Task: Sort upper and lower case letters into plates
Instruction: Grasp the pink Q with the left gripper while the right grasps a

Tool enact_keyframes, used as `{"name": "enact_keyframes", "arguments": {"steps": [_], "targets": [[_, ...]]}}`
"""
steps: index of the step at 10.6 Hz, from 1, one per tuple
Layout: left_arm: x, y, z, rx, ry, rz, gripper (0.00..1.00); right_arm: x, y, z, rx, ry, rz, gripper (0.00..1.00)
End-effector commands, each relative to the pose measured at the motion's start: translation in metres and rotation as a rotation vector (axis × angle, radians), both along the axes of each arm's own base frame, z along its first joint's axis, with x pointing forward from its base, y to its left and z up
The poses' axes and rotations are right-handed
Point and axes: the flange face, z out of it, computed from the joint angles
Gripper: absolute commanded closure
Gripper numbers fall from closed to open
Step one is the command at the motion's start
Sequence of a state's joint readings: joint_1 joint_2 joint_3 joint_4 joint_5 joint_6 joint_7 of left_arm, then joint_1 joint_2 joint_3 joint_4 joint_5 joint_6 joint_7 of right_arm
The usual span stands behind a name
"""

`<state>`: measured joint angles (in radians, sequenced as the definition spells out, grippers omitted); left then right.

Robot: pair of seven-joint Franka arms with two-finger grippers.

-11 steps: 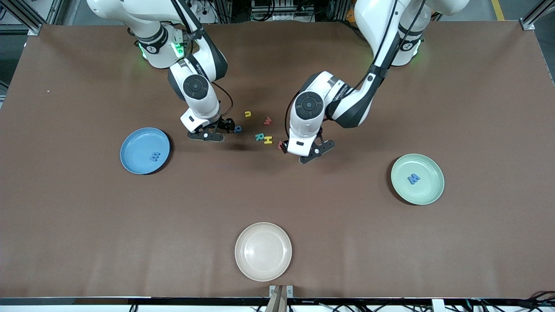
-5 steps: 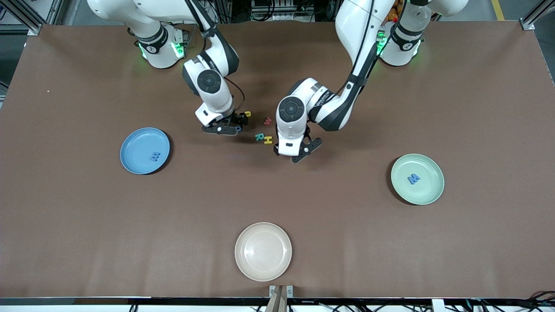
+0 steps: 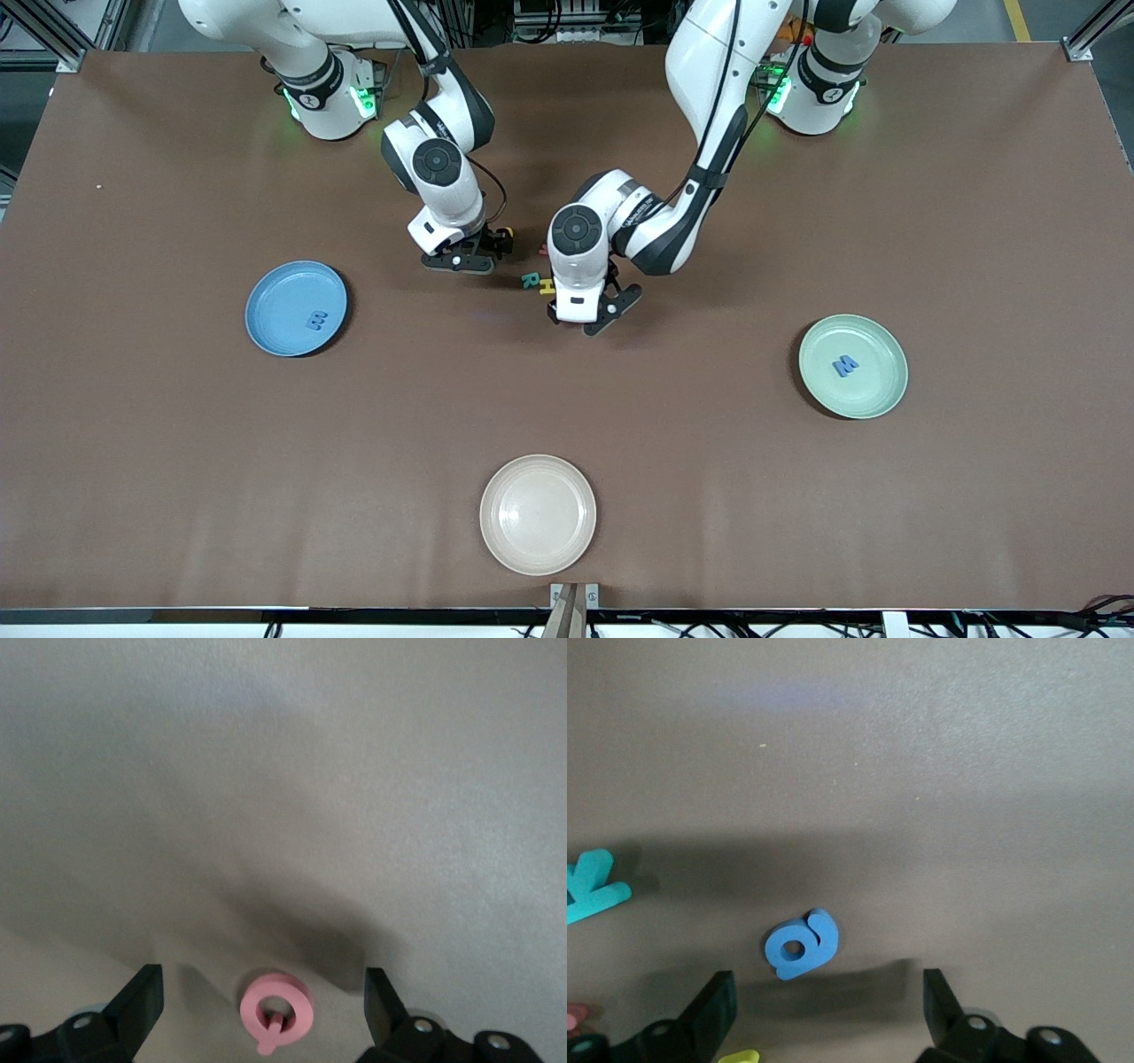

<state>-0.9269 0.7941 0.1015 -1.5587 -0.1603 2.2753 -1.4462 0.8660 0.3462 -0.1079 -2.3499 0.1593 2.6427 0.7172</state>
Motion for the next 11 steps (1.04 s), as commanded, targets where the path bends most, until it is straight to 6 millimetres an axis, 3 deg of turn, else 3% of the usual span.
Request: {"name": "enact_keyframes", "arguments": {"steps": [1,4,7,9,11], "targets": [[0.002,-0.007,-0.002,-0.017,-0.015,0.053,0.00,0.003,0.006,-0.005,0.019,-0.024,-0.024,0.10],[0.008,-0.011,0.008,-0.071,-0.053,0.089,0.00,0.007,0.008,-0.009,0.016,-0.025,-0.022,0.14],[0.007,-0.011,0.007,-0.075,-0.066,0.105,0.00,0.008,0.008,-0.010,0.014,-0.024,-0.024,0.43],[-0.007,-0.010,-0.006,-0.057,-0.039,0.084,0.00,0.007,0.008,-0.010,0.014,-0.024,-0.022,0.51],[-0.009,-0.012,-0.004,-0.061,-0.036,0.084,0.00,0.007,0.008,-0.010,0.014,-0.023,-0.022,0.65]]}}
